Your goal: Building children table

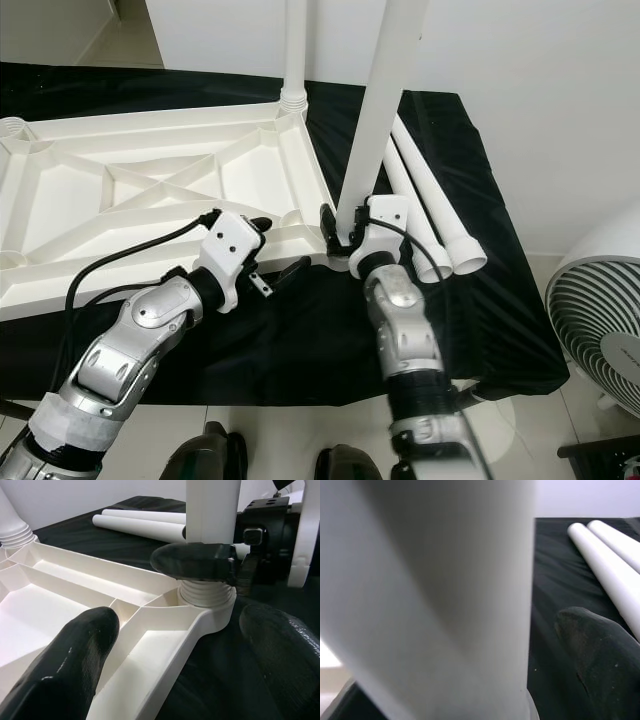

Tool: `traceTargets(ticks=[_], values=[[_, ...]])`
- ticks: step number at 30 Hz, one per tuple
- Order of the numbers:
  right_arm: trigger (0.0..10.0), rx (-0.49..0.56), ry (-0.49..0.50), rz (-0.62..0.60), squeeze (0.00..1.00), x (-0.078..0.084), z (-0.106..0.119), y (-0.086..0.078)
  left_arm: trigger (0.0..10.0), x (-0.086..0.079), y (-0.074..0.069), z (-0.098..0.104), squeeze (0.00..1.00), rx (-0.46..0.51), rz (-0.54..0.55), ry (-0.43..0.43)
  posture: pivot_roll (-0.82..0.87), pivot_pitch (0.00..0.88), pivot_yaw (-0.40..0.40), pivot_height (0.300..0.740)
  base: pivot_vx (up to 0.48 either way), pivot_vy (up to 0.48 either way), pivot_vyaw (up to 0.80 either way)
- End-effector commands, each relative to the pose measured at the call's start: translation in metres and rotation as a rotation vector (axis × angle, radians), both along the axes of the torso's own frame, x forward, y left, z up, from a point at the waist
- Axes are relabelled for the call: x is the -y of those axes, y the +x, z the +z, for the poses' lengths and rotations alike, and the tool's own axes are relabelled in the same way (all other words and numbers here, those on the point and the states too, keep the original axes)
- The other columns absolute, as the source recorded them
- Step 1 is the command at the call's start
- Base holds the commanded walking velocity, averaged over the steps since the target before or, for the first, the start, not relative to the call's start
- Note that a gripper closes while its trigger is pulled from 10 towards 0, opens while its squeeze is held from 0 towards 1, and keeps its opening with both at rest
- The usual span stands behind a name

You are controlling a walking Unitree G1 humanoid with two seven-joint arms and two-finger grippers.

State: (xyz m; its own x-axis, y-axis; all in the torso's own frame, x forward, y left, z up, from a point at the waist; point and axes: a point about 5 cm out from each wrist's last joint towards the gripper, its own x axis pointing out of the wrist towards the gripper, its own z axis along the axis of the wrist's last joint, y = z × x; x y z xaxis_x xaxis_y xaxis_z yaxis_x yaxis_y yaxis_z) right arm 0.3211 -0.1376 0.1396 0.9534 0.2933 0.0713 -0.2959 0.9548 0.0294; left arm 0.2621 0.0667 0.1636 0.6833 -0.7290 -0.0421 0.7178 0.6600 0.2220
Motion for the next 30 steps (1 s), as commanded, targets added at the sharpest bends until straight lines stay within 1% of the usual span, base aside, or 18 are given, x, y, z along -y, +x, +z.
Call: traceTargets(ticks=[1,2,3,4,6,7,11,15,16,17,18,19,20,23,26,30], values=[[10.0,-0.006,-0.01,0.047,0.0,0.002,-0.003,0.0,10.0,0.002,-0.001,-0.002,0.0,-0.004,-0.03,0.008,0.0,0.021,-0.006,0.74,0.0,0.0,0.0],[10.0,-0.005,-0.019,0.073,0.0,0.002,-0.003,0.0,10.0,0.002,-0.001,-0.002,0.0,-0.004,-0.03,0.007,0.0,0.021,-0.006,0.74,0.0,0.0,0.0],[10.0,-0.001,-0.072,0.165,0.0,0.004,-0.004,0.0,10.0,0.003,-0.001,-0.002,0.0,-0.007,-0.032,0.004,0.0,0.023,-0.003,0.74,0.0,0.0,0.0],[10.0,-0.001,-0.072,0.165,0.0,0.004,-0.004,0.0,10.0,0.003,-0.001,-0.002,0.0,-0.007,-0.032,0.004,0.0,0.023,-0.003,0.74,0.0,0.0,0.0],[10.0,0.004,-0.123,0.241,0.0,0.007,-0.005,0.0,10.0,0.004,-0.001,-0.002,0.0,-0.016,-0.033,0.002,0.0,0.025,-0.002,0.74,0.0,0.0,0.0],[10.0,0.004,-0.123,0.241,0.0,0.007,-0.005,0.0,10.0,0.004,-0.001,-0.002,0.0,-0.016,-0.033,0.002,0.0,0.025,-0.002,0.74,0.0,0.0,0.0],[10.0,0.015,-0.174,0.327,0.0,0.012,-0.004,0.003,10.0,0.003,-0.001,-0.004,0.0,-0.021,-0.038,0.008,0.0,0.032,-0.002,0.74,0.0,0.0,0.0],[9.8,0.024,-0.189,0.358,0.0,0.014,-0.001,0.006,10.0,0.003,0.0,-0.003,0.0,-0.019,-0.03,0.006,0.0,0.033,-0.003,0.74,0.0,0.0,0.0],[8.1,0.027,-0.192,0.367,0.0,0.015,-0.001,0.008,10.0,0.002,0.001,-0.002,0.0,-0.017,-0.025,0.004,0.0,0.035,-0.005,0.74,0.0,0.0,0.0],[5.4,0.023,-0.195,0.373,0.0,0.016,0.0,0.009,10.0,0.002,0.002,-0.002,0.0,-0.016,-0.021,0.002,0.0,0.035,-0.005,0.74,0.0,0.0,0.0],[0.2,0.023,-0.205,0.368,0.0,0.017,-0.001,0.011,10.0,0.003,0.002,-0.001,0.0,-0.015,-0.019,-0.001,0.0,0.035,-0.009,0.74,0.0,0.0,0.0],[0.2,0.024,-0.212,0.365,0.0,0.018,-0.001,0.012,10.0,0.003,0.002,-0.001,0.0,-0.015,-0.019,-0.002,0.0,0.035,-0.009,0.74,0.0,0.0,0.0],[0.0,0.019,-0.215,0.362,0.0,0.019,-0.002,0.014,10.0,0.003,0.001,-0.001,0.0,-0.015,-0.018,-0.003,0.0,0.038,-0.01,0.74,0.0,0.0,0.0],[0.0,0.017,-0.216,0.361,0.0,0.02,-0.002,0.015,10.0,0.003,0.001,-0.001,0.0,-0.015,-0.018,-0.003,0.0,0.04,-0.011,0.74,0.0,0.0,0.0],[0.0,-0.006,-0.2,0.363,0.0,0.022,-0.005,0.016,10.0,0.004,0.001,-0.001,0.0,-0.015,-0.015,-0.006,0.0,0.046,-0.014,0.74,0.0,0.0,0.0],[0.0,-0.044,-0.177,0.352,0.0,0.024,-0.012,0.014,10.0,0.004,0.0,-0.001,0.0,-0.016,-0.014,-0.01,0.0,0.051,-0.017,0.74,0.0,0.0,0.0]])
